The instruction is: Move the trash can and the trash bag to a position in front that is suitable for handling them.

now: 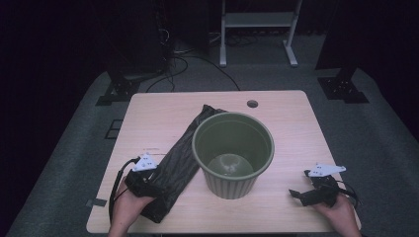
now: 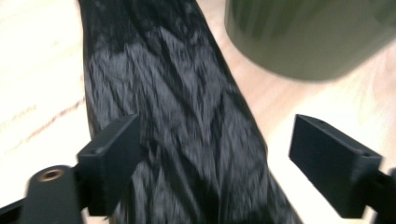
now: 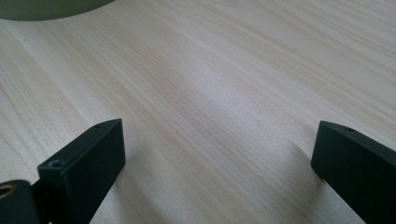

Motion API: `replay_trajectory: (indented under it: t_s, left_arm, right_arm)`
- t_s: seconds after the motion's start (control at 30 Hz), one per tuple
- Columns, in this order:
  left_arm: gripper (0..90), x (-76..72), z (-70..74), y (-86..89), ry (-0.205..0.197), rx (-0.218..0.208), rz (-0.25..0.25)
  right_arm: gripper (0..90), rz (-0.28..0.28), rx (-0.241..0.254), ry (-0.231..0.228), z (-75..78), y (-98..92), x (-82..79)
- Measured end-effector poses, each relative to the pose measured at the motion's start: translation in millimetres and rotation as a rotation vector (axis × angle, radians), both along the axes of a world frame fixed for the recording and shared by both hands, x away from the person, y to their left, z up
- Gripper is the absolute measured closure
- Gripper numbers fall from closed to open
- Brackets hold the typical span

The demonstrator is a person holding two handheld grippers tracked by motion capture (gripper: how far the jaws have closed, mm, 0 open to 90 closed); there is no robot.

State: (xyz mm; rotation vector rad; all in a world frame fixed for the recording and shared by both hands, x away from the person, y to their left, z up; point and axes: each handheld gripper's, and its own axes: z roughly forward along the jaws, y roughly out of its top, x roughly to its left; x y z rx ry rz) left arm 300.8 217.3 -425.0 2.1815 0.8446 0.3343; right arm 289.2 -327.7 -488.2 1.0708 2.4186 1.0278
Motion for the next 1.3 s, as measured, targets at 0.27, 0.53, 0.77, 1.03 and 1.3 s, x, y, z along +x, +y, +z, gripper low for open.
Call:
replay_trajectory:
  t_s: [0.27, 0.53, 0.77, 1.03, 1.3]
  left_arm:
    - [0.0, 27.4, -1.8, -22.3, 0.001, 0.020, 0.038]
    - [0.0, 57.7, -15.4, -39.4, -0.006, 0.040, 0.058]
    - [0.0, 79.7, -40.6, -50.2, 0.020, 0.060, 0.087]
    - [4.1, 84.1, -51.1, -53.5, 0.028, 0.090, 0.075]
    - [56.2, 69.1, -46.9, -47.9, -0.009, 0.054, -0.014]
  right_arm:
    - [1.7, 0.000, 0.000, 0.001, 0.0, 0.0, 0.0]
    - [1.7, 0.000, 0.000, 0.000, 0.0, 0.0, 0.3]
    - [1.7, 0.000, 0.000, -0.002, -0.1, -0.1, 1.1]
    - [1.7, 0.000, -0.001, -0.001, -0.1, -0.1, 1.1]
    - [1.8, 0.001, -0.001, -0.002, -0.1, -0.1, 1.1]
